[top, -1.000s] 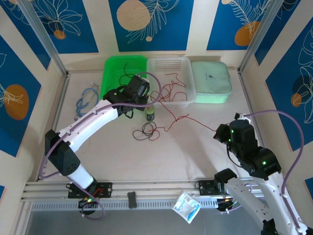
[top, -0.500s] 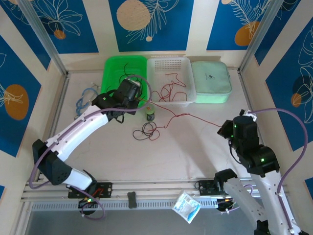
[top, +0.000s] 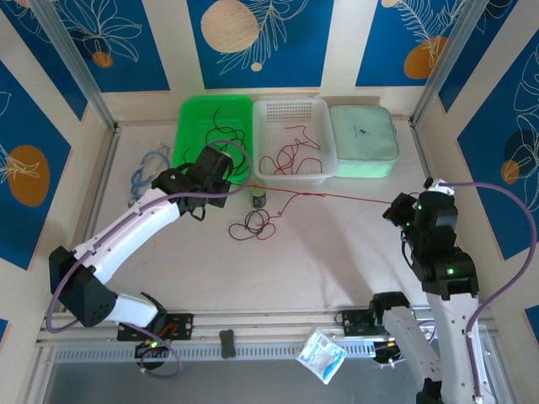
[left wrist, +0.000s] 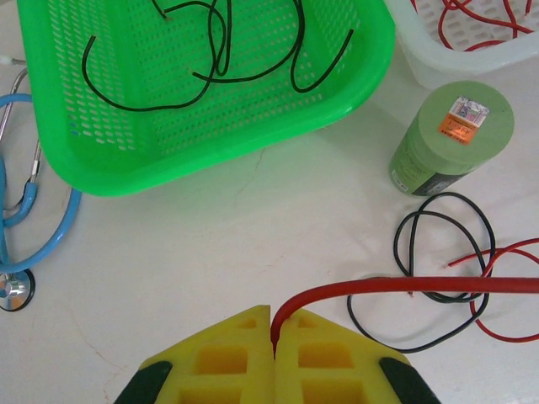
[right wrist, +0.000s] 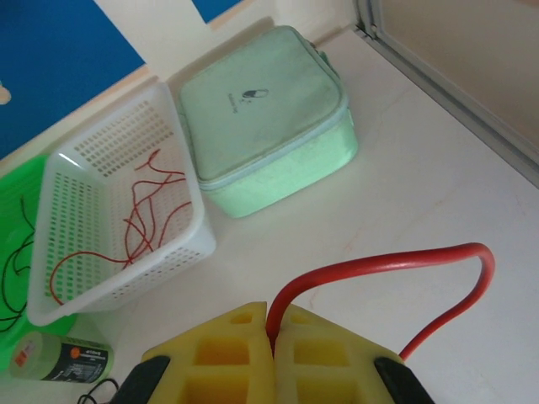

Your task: Untangle the cables

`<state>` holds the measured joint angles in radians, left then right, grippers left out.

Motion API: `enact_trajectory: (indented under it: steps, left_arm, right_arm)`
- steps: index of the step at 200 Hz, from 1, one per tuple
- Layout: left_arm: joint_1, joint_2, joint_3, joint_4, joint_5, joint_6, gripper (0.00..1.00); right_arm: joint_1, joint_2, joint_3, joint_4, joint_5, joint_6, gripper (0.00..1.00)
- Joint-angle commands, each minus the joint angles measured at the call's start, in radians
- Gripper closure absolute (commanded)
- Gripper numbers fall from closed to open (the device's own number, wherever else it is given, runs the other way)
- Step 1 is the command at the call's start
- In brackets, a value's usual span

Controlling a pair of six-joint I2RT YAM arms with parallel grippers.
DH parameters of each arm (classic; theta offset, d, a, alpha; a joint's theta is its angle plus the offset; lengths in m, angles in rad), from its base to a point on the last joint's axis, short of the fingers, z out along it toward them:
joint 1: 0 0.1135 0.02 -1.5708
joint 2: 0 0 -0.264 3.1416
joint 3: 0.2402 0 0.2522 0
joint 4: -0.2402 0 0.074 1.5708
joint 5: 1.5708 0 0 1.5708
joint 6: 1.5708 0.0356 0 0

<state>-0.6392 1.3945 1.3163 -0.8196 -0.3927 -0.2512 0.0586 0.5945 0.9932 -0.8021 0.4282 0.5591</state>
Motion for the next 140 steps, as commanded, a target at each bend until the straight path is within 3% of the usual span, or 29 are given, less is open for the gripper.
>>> enact_trajectory:
  steps: [1,28,73,97,121,140]
  left_arm:
    - [0.042,-0.033,-0.034,-0.056,-0.076,-0.032,1.0]
    - [0.042,-0.054,-0.084,-0.041,-0.038,-0.05,1.0]
    - [0.04,-0.101,-0.224,0.028,0.151,-0.103,1.0]
    - [0.039,-0.14,-0.306,0.047,0.213,-0.121,0.99]
    - [0.039,-0.174,-0.362,0.073,0.251,-0.119,0.84]
    - [0.038,-0.191,-0.368,0.105,0.288,-0.106,0.51]
  right_arm:
    - [-0.029,-0.033,0.045,0.08,-0.004,-0.078,1.0]
    - [-0.031,-0.079,0.039,0.19,-0.168,-0.146,1.0]
    - [-0.031,-0.137,0.022,0.358,-0.48,-0.231,1.0]
    - [-0.031,-0.13,0.039,0.402,-0.562,-0.284,1.0]
    - [-0.031,-0.098,0.076,0.416,-0.578,-0.291,1.0]
    - [-0.031,-0.061,0.091,0.443,-0.634,-0.245,1.0]
